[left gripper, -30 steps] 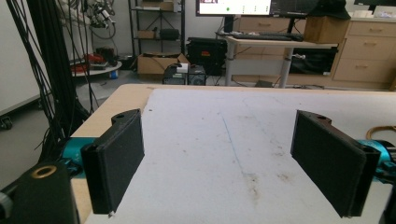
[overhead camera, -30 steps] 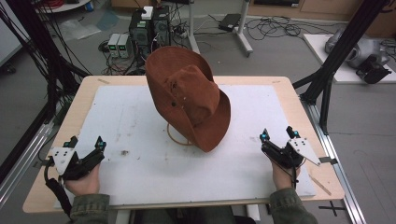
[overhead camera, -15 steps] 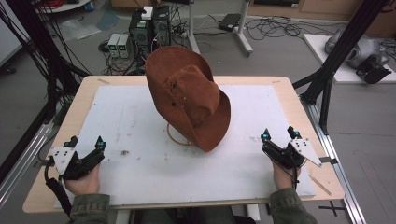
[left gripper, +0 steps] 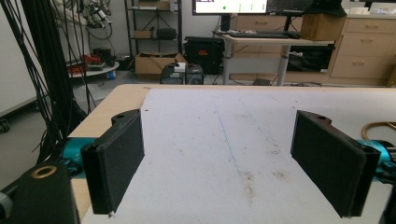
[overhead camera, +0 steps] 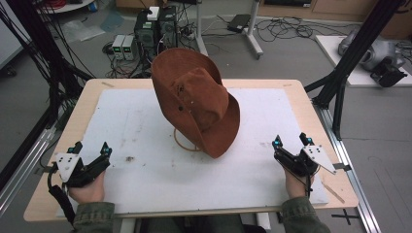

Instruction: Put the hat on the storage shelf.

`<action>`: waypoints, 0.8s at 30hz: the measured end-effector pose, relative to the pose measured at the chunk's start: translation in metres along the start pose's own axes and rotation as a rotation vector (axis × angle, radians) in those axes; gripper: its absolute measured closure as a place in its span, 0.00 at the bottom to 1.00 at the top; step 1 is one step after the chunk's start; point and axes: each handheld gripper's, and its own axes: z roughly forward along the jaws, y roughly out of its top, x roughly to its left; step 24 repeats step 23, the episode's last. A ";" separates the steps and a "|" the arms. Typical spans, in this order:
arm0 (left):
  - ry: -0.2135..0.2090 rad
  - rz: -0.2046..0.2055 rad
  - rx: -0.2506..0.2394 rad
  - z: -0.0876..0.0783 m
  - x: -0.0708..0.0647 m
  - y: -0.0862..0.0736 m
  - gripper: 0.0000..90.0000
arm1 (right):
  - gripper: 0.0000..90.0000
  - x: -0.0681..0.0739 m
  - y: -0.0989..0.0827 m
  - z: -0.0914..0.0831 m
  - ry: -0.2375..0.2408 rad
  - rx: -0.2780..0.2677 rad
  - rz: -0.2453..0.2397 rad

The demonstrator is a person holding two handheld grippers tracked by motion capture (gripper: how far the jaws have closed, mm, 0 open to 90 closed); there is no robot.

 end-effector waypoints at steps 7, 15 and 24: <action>0.002 0.001 0.002 0.001 0.001 0.000 0.19 | 0.13 0.000 -0.001 0.001 0.004 0.010 0.001; 0.003 -0.006 0.005 0.002 0.001 -0.001 0.19 | 0.13 -0.002 -0.002 0.002 0.005 0.018 0.010; -0.002 -0.001 0.007 0.002 0.001 -0.001 0.19 | 0.13 -0.002 -0.003 0.003 0.010 0.020 0.013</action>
